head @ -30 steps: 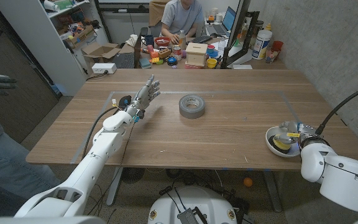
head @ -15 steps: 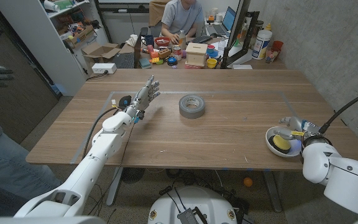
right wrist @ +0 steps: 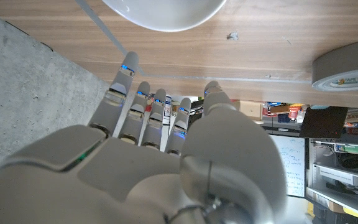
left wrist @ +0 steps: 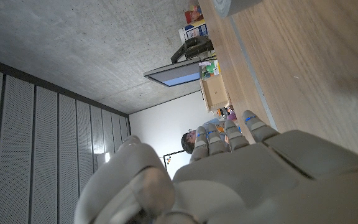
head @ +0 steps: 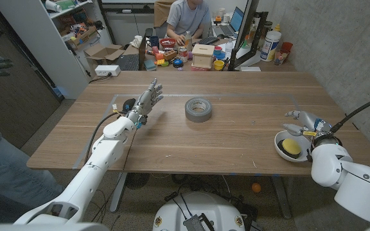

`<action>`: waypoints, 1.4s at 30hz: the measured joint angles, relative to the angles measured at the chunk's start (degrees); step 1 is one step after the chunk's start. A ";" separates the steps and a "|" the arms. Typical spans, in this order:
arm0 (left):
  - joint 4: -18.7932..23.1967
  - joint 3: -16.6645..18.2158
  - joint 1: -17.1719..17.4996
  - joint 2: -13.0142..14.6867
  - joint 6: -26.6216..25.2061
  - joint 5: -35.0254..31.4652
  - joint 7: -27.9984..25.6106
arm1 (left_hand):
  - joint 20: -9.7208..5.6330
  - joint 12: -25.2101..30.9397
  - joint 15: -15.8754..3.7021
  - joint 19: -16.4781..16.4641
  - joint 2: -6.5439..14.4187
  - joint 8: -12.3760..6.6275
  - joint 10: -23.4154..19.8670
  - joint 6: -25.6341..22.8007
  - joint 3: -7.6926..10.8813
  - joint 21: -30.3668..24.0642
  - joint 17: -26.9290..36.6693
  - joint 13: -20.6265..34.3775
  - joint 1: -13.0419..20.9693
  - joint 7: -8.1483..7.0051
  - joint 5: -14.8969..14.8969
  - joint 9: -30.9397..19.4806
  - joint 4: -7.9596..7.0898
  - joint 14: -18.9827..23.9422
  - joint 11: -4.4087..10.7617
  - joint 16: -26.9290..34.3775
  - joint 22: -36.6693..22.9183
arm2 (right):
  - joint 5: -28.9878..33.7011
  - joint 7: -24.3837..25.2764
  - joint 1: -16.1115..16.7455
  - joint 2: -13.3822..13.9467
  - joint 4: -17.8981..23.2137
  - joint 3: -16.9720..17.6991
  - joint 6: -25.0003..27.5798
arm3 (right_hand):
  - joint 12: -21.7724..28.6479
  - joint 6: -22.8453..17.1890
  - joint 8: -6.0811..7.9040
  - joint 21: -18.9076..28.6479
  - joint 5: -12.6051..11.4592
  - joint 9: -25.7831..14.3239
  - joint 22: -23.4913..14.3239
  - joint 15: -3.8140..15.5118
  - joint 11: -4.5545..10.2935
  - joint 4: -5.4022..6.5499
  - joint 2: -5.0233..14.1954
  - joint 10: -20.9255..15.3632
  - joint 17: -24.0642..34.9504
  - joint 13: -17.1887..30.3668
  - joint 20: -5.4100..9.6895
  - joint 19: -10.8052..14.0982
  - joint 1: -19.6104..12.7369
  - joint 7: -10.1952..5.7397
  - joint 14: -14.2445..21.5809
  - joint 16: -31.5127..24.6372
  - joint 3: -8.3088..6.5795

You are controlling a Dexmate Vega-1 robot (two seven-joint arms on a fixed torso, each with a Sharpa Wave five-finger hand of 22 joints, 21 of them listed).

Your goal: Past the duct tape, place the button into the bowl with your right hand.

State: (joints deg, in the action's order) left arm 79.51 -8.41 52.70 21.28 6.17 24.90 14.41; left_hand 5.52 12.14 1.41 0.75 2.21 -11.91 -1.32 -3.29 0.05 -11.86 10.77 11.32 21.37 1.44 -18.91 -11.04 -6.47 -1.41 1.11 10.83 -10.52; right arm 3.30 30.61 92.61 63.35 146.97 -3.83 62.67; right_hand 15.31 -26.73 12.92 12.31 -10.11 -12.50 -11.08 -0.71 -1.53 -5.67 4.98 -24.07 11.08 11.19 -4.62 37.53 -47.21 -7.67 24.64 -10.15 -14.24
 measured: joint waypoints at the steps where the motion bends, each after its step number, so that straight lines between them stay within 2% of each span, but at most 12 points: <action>1: 0.20 0.07 0.16 0.05 0.00 0.05 -0.12 | 0.00 0.00 0.00 0.00 0.00 0.00 -0.09 0.00 0.00 0.00 0.00 0.00 0.00 0.00 0.00 0.00 0.00 0.00 -0.09 0.00 0.00 | 0.02 0.00 0.00 0.00 0.00 0.00 -0.05 | 0.00 0.00 0.00 -0.16 0.00 0.00 0.00 0.10 0.00 0.00 0.00 0.00 0.00 0.00 0.50 -0.50 0.00 0.00 -0.78 0.02 0.00; 7: 1.65 0.46 1.33 0.59 0.00 0.41 -0.77 | 0.00 0.00 0.00 0.00 0.22 0.00 -0.09 -0.29 0.00 0.00 0.00 0.00 0.23 0.33 0.00 0.00 0.00 0.00 -0.09 0.00 0.00 | 2.58 0.24 -1.47 -1.86 -2.12 -0.95 -4.82 | -0.34 -0.44 0.00 -0.69 0.00 0.26 0.00 0.31 -0.34 0.00 0.00 0.34 0.26 0.00 2.75 -2.72 -0.01 0.44 -1.94 0.02 0.00; 12: 2.64 0.82 2.22 1.00 0.03 0.72 -1.32 | 0.00 0.00 0.03 0.00 0.22 0.00 -0.09 -0.01 0.00 0.00 0.00 0.00 0.23 1.66 0.00 0.00 0.00 0.03 -0.09 0.00 0.00 | 4.56 0.24 -2.86 -3.51 -3.88 -1.84 -8.64 | -0.34 -0.83 0.00 -1.13 0.00 0.26 0.01 0.31 -0.01 0.00 0.46 0.01 0.26 0.00 5.50 -4.85 0.46 0.84 -1.94 -0.26 0.00; 16: 3.42 1.09 2.85 1.39 0.05 0.79 -1.41 | -0.02 0.00 0.30 -0.02 0.53 0.00 -0.39 -0.10 -0.24 0.00 0.00 0.00 0.53 1.75 0.00 0.00 0.24 0.30 -0.40 0.00 0.14 | 5.81 0.00 -3.21 -3.98 -4.43 -2.04 -12.14 | -0.33 -0.89 -0.36 -1.57 0.00 0.50 -0.26 0.99 0.19 0.00 0.24 -1.01 0.15 0.00 7.46 -6.88 0.68 0.95 -2.12 -0.26 0.00; 19: 3.82 1.24 3.18 1.62 0.05 0.79 -1.41 | -0.21 0.00 0.30 -0.21 0.53 0.00 -0.17 0.12 -0.24 0.00 0.00 0.00 0.53 1.97 0.00 0.00 0.24 0.30 -0.61 0.00 0.14 | 6.34 -0.46 -3.21 -3.98 -4.43 -2.04 -14.31 | -0.33 -0.26 -0.77 -1.57 0.00 0.53 -0.27 1.79 0.19 -0.01 0.24 -1.01 0.10 0.00 7.32 -8.35 0.68 1.54 -2.14 -0.26 0.00; 20: 4.00 1.28 3.32 1.74 0.21 1.03 -1.84 | -0.21 0.00 0.30 -0.21 0.53 0.00 -0.17 0.14 -0.24 0.00 0.00 0.00 0.53 1.99 0.00 0.00 0.24 0.30 -0.61 0.00 0.14 | 6.55 -0.68 -4.70 -5.92 -6.67 -2.49 -15.21 | -0.34 -0.05 -0.89 -1.57 0.00 0.53 -0.27 1.97 0.19 0.00 0.26 -1.01 0.10 0.00 7.39 -8.44 0.70 1.33 -2.33 -0.26 0.00; 26: 5.03 1.62 4.11 2.42 0.29 1.29 -2.20 | -0.21 0.00 0.30 -0.21 0.53 0.00 -0.17 0.01 -0.23 0.00 0.00 0.00 0.53 2.27 0.00 0.00 0.24 0.30 -0.61 0.00 0.14 | 8.03 -1.86 -6.52 -7.99 -9.33 -3.15 -20.23 | -0.70 0.88 -1.34 -1.57 0.00 0.80 -0.27 1.64 0.19 -0.01 0.53 -0.35 0.10 -0.27 7.28 -9.96 0.97 1.46 -3.27 -0.26 0.00; 34: 5.92 1.99 4.81 3.07 0.44 1.67 -2.52 | -0.21 0.00 0.30 -0.21 0.53 0.00 -0.17 0.01 -0.23 0.00 0.00 -0.14 0.53 2.26 0.00 0.08 0.23 0.30 -0.60 0.00 0.13 | 8.67 -2.81 -8.09 -10.24 -11.99 -3.47 -26.32 | -0.91 1.47 -1.62 -1.57 0.00 0.79 -0.26 1.44 0.19 -0.01 0.92 -0.36 0.10 -0.27 7.38 -10.48 1.36 2.05 -3.47 -0.26 0.00; 36: 6.07 2.06 4.92 3.20 0.44 1.67 -2.52 | -0.21 0.00 0.30 -0.21 0.53 0.00 -0.17 0.01 -0.23 0.00 0.00 -0.14 0.53 2.26 0.00 0.13 0.23 0.30 -0.60 0.00 0.13 | 8.59 -3.12 -8.64 -11.30 -13.20 -3.46 -28.85 | -0.91 1.68 -1.79 -1.57 0.00 0.79 -0.26 1.44 0.19 -0.01 0.92 -0.36 0.10 -0.27 7.38 -10.47 1.36 2.26 -3.47 -0.26 0.00; 37: 6.11 2.09 4.98 3.24 0.44 1.67 -2.52 | -0.21 0.00 0.30 -0.21 0.53 0.00 -0.17 0.01 -0.23 0.00 0.00 -0.14 0.53 2.26 0.00 0.13 0.23 0.30 -0.60 0.00 0.13 | 8.42 -3.26 -9.58 -13.00 -14.93 -3.29 -30.08 | -0.91 1.68 -1.79 -1.57 0.00 0.79 -0.26 1.44 0.19 -0.01 0.92 -0.36 0.10 -0.27 7.38 -10.47 1.36 2.26 -3.47 -0.26 0.00; 40: 6.22 2.19 5.13 3.35 0.61 1.76 -2.58 | -0.21 0.00 0.30 -0.21 0.69 0.00 -0.17 0.01 -0.23 0.00 0.00 -0.14 0.69 2.26 0.00 0.13 0.23 0.30 -0.60 0.00 0.13 | 8.04 -3.51 -9.58 -13.00 -14.93 -3.29 -31.71 | -0.91 2.11 -1.79 -1.57 0.00 0.79 -0.26 1.66 0.19 -0.01 0.92 -0.36 0.10 -0.27 7.38 -10.47 1.36 2.26 -3.24 -0.26 0.00; 42: 6.35 2.32 5.31 3.54 0.87 2.04 -2.60 | -0.21 0.00 0.30 -0.21 0.75 0.00 -0.17 0.01 -0.23 0.00 0.00 -0.14 0.75 2.26 0.00 0.13 0.23 0.29 -0.60 0.00 0.13 | 7.62 -3.78 -10.42 -14.46 -16.45 -3.21 -33.57 | -0.91 2.39 -1.79 -1.57 0.00 0.79 -0.26 1.66 0.19 -0.01 1.13 -0.36 0.11 -0.27 7.38 -10.47 1.57 2.15 -3.25 -0.26 0.00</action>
State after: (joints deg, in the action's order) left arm 85.86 -6.09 58.02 24.81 7.03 26.94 11.81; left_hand 5.31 12.14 1.70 0.54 2.96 -11.91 -1.49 -3.27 -0.18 -11.86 10.77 11.18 22.12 3.69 -18.91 -10.92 -6.24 -1.12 0.51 10.83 -10.39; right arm 10.92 26.83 82.19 48.89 130.52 -7.04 29.10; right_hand 14.40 -24.34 11.13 10.75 -10.11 -11.71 -11.34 0.95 -1.34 -5.68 6.12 -24.43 11.19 10.92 2.76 27.06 -45.64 -5.52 21.39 -10.41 -14.24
